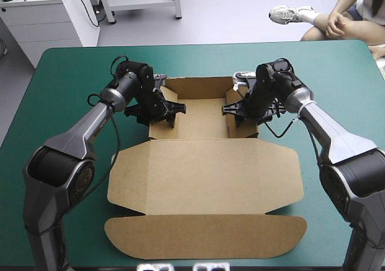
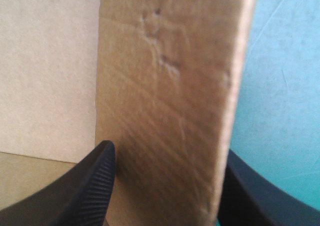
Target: Fold the box
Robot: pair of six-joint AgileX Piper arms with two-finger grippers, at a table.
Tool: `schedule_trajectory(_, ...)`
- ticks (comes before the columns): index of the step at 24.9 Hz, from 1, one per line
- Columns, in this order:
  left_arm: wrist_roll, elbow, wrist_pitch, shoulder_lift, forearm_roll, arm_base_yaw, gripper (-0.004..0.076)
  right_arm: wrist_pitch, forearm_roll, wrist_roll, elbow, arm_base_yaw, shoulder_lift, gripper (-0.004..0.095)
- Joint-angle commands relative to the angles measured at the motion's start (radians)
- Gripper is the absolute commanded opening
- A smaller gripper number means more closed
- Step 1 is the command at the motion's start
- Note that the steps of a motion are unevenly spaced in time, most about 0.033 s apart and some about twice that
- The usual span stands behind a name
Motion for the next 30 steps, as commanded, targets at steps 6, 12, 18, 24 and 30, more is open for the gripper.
schedule_trajectory(6, 0.046, -0.149, 0.056, -0.170, 0.088, 0.017, 0.0455, 0.094, -0.091, -0.006, -0.207, -0.011, -0.049, 0.0528)
schedule_trajectory(12, 0.148, -0.145, 0.057, -0.323, 0.164, 0.017, 0.0245, 0.094, -0.073, 0.002, -0.242, -0.011, -0.100, 0.0528)
schedule_trajectory(18, 0.189, 0.064, 0.057, -0.475, 0.164, 0.017, -0.0006, 0.094, -0.087, -0.009, -0.085, -0.011, -0.175, 0.0528)
schedule_trajectory(24, 0.189, 0.335, 0.034, -0.664, 0.156, 0.017, -0.0006, 0.060, -0.095, -0.022, -0.026, -0.011, -0.180, 0.0528)
schedule_trajectory(30, 0.185, 0.545, -0.003, -0.911, 0.156, 0.017, -0.0006, 0.057, -0.092, -0.034, -0.017, -0.011, -0.143, 0.0528)
